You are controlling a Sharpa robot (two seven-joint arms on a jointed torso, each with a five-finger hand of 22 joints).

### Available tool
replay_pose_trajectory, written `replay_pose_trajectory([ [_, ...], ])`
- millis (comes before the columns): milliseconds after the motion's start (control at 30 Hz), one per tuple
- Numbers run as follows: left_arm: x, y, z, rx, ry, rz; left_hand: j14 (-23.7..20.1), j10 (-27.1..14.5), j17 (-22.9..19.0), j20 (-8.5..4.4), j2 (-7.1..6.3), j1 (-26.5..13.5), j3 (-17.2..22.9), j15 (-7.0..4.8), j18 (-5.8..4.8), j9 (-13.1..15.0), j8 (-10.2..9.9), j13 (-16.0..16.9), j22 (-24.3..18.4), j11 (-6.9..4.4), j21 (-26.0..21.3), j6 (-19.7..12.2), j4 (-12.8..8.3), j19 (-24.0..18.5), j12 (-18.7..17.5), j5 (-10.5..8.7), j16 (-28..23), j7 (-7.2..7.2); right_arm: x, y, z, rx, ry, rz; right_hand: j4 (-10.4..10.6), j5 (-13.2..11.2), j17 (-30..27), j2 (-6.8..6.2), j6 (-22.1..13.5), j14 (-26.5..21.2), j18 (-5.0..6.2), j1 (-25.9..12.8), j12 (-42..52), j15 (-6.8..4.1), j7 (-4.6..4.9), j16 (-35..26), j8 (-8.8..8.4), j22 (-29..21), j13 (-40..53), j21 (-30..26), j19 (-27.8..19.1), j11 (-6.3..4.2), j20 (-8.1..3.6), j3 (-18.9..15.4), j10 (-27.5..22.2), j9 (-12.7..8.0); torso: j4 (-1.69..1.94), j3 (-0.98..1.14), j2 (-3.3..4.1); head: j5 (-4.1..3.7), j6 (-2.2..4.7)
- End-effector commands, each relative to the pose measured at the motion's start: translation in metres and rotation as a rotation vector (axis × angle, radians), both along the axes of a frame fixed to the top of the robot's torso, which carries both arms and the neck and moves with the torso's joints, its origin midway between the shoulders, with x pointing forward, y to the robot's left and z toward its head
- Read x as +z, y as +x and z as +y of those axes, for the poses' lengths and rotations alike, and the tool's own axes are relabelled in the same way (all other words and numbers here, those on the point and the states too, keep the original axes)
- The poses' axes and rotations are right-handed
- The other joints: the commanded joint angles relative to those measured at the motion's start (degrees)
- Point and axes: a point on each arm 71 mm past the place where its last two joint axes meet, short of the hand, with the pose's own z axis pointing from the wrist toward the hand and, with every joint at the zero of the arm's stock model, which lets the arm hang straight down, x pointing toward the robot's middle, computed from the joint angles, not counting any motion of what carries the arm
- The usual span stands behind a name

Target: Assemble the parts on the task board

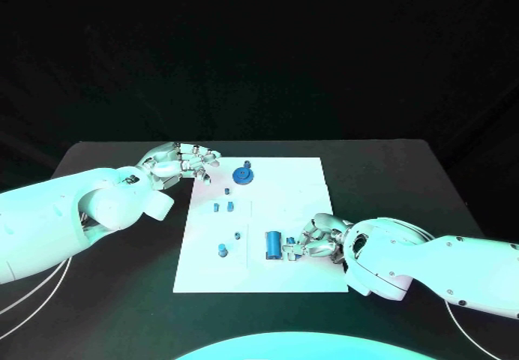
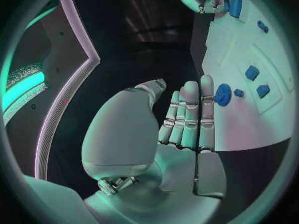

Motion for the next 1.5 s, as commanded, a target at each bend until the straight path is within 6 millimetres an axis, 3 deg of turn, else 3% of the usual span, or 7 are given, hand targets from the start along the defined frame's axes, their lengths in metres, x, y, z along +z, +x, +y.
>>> replay_pose_trajectory([
  [33, 0.0009, -0.0005, -0.0019, -0.015, -0.014, -0.001, -0.4, -0.5, -0.08, 0.19, 0.44, 0.14, -0.23, 0.16, 0.83, -0.1, 0.3, -0.09, -0.08, -0.07, -0.22, -0.54, 0.12, 0.08, 0.36, 0.12, -0.12, 0.03, 0.0002, -0.0017, 0.0016, 0.029, 0.001, -0.005, -0.05, -0.21, 10.96, -0.1, 0.35, 5.03, -0.96, -0.62, 0.04, 0.11, 0.09, 0.26, 0.23, 11.1, 6.26, 0.14, 1.45, -0.2, 0.06, -0.34, 0.38, 0.06, -0.02, -0.01, -0.02, 0.0, -0.01],
  [933, 0.0006, 0.0001, -0.0007, -0.011, -0.013, 0.0, -0.41, -0.49, -0.08, 0.19, 0.47, 0.16, -0.26, 0.16, 0.83, -0.1, 0.36, -0.1, -0.1, -0.08, -0.24, -0.53, 0.17, 0.1, 0.42, 0.12, -0.12, 0.02, 0.0037, -0.0074, -0.0032, 0.036, 0.003, -0.015, -0.42, -0.02, 11.15, 2.62, 0.53, 5.07, -1.0, 0.06, 0.36, -0.02, -0.1, 0.34, 0.3, 11.16, 6.57, 0.4, 1.52, -0.37, -0.05, -1.07, 0.65, 0.14, 0.0, 0.02, 0.02, 0.01, -0.08],
  [1500, 0.0005, 0.0003, -0.0002, -0.009, -0.012, 0.001, -0.41, -0.49, -0.08, 0.19, 0.47, 0.16, -0.26, 0.16, 0.83, -0.1, 0.36, -0.1, -0.1, -0.08, -0.24, -0.53, 0.17, 0.1, 0.42, 0.12, -0.12, 0.02, 0.0042, -0.0079, -0.0027, 0.049, 0.0, -0.021, -0.83, 0.02, 11.16, 2.73, 0.55, 5.07, -1.02, 2.57, 0.47, -0.05, -0.12, 0.34, 0.27, 11.19, 6.7, 0.53, 1.56, -0.41, -0.09, -1.35, 0.76, 0.16, 0.0, -0.01, -0.01, 0.02, -0.18],
])
